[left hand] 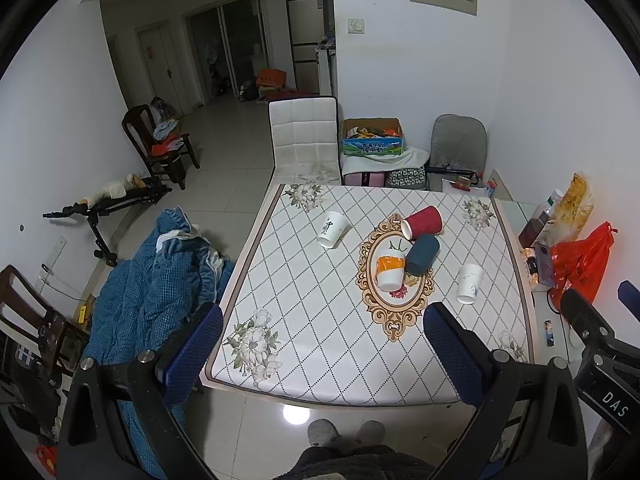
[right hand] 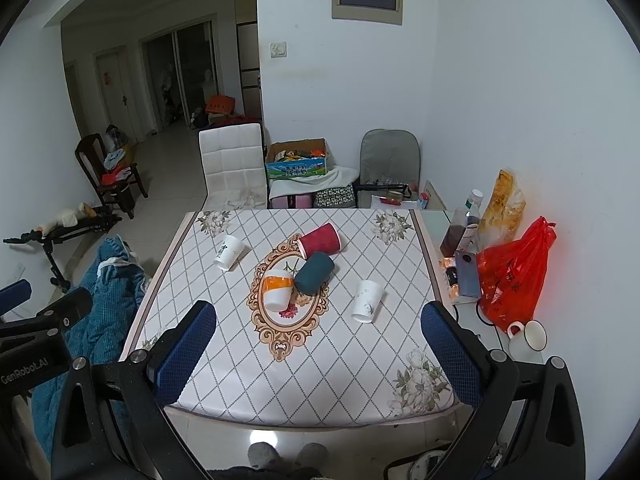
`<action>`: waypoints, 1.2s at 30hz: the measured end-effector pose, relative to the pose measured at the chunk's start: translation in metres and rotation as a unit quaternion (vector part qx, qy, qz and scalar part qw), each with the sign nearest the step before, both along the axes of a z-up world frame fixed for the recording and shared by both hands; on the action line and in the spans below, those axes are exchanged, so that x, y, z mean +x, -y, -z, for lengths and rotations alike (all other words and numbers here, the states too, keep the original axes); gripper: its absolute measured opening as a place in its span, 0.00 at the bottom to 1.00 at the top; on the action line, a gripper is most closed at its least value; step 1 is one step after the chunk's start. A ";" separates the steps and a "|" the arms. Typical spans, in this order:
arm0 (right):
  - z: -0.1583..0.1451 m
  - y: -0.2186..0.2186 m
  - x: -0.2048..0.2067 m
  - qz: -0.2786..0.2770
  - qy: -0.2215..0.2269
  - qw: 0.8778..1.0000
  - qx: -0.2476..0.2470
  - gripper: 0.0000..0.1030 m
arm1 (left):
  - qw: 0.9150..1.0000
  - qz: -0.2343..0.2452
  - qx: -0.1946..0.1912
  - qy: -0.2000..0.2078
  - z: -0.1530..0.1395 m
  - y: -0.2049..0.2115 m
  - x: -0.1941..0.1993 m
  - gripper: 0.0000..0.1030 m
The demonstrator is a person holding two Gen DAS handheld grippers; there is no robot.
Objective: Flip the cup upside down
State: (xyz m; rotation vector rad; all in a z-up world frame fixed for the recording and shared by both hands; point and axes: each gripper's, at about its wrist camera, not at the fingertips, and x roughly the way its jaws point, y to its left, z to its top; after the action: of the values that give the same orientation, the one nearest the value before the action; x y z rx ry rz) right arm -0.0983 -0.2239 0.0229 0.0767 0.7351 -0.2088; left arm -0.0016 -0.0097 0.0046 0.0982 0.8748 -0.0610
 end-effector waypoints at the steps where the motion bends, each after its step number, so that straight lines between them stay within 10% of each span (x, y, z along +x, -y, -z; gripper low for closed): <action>1: 0.001 0.000 0.000 0.000 -0.001 1.000 0.000 1.00 | 1.000 0.000 -0.001 0.000 0.001 0.000 0.000 1.00; 36: 0.007 0.000 0.003 -0.004 -0.004 1.000 0.003 1.00 | 1.000 -0.001 -0.004 0.000 0.005 0.007 -0.001 1.00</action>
State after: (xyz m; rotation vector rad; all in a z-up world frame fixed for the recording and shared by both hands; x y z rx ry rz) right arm -0.0949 -0.2240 0.0164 0.0783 0.7432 -0.2000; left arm -0.0026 -0.0171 -0.0002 0.0892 0.8744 -0.0620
